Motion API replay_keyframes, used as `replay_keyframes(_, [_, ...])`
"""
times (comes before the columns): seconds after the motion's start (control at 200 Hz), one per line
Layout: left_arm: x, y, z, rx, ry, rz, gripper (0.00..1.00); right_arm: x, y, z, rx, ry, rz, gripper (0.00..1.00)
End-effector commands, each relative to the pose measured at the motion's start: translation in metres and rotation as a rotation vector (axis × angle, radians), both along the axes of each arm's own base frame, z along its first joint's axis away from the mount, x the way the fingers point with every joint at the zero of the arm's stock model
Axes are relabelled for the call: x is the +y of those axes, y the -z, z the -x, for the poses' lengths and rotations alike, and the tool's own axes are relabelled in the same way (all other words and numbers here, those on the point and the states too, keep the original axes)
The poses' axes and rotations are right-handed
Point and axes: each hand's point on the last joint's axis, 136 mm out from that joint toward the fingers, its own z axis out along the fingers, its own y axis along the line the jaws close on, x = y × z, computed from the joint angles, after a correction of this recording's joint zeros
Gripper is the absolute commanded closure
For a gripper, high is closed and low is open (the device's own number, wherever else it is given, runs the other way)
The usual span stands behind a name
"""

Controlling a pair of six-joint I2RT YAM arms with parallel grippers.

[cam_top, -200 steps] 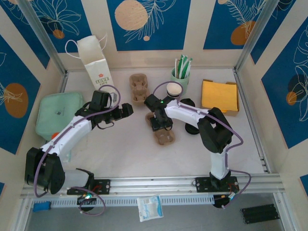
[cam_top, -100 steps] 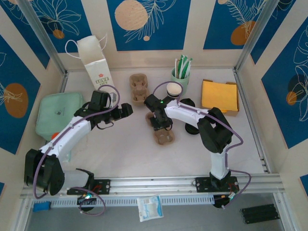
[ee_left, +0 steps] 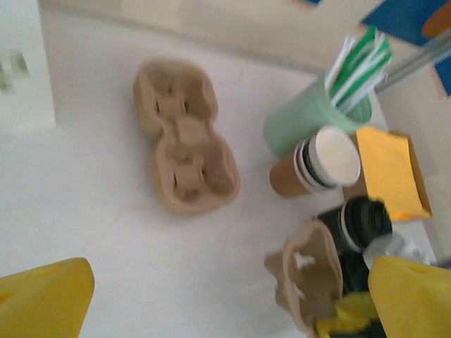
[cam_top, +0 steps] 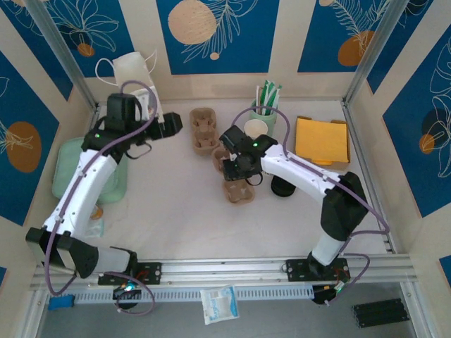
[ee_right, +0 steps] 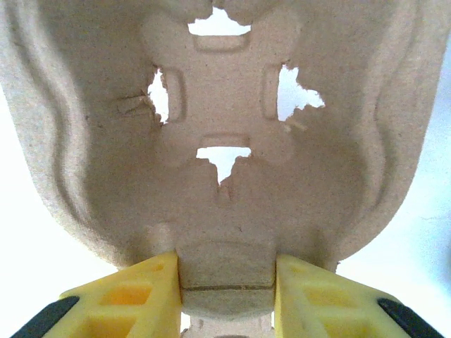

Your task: Pack the takeout coffee

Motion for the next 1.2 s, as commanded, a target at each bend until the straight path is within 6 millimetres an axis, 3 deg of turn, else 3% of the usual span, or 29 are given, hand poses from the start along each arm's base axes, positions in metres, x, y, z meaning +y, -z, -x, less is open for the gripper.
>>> replay_keyframes(0.0, [0.02,-0.005,-0.016,0.01,-0.01,-0.086,0.01,0.005,-0.023,0.01,0.018,0.007,-0.108,0.67])
replay_keyframes(0.18, [0.036,-0.027,-0.058,-0.042,-0.05,-0.117,0.0,0.005,-0.046,0.017,0.009,0.013,-0.203,0.67])
replay_keyframes(0.425, [0.057,-0.053,-0.109,-0.111,-0.102,-0.25,0.01,-0.008,-0.056,0.028,0.005,0.037,-0.249,0.67])
replay_keyframes(0.765, [0.074,-0.044,-0.152,-0.13,-0.173,-0.357,0.0,-0.014,-0.055,0.031,0.022,0.059,-0.286,0.67])
replay_keyframes(1.195, [0.068,-0.032,-0.199,-0.196,-0.232,-0.311,0.1,-0.015,-0.057,0.019,0.032,0.075,-0.334,0.68])
